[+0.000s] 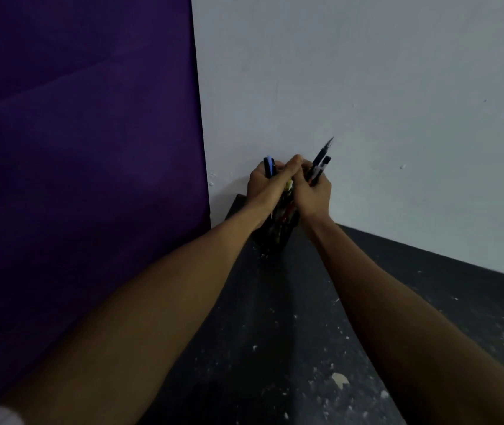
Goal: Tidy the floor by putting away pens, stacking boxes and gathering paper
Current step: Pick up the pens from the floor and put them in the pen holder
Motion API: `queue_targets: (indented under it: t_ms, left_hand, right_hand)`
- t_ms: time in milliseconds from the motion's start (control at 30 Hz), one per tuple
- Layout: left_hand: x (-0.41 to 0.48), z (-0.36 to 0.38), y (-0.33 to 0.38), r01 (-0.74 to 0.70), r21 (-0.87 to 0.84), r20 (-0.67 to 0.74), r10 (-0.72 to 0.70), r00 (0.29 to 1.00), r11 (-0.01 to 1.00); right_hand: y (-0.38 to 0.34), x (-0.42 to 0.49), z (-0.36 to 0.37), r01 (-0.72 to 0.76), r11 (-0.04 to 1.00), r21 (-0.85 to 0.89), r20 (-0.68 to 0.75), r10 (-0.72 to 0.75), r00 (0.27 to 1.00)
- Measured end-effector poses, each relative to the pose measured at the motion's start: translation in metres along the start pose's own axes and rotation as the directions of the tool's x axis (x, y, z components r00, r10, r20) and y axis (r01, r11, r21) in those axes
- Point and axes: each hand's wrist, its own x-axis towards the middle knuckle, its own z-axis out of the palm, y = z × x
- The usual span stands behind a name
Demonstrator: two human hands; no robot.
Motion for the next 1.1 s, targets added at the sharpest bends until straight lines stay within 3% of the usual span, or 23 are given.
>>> queue_targets:
  t_ms: [367,533,1100]
  left_hand:
    - [-0.005,0.0,0.01,0.046,-0.052,0.032,-0.045,0.998,0.998]
    - [-0.001,-0.003,0.017,0.03,0.021,0.027,-0.03,0.999,0.999]
    - [-0.058,-0.023,0.068,0.03,0.179,-0.053,-0.02,0.998,0.983]
  right_hand:
    - [-0.004,-0.002,0.001,-0.034,0.998,0.045,-0.011,0.035,0.999]
    - [-0.009,0.001,-0.003,-0.093,0.994,0.059,-0.004,0.093,0.996]
    - [-0.064,-0.037,-0.088,0.006,0.924,-0.383,0.064,0.02,0.998]
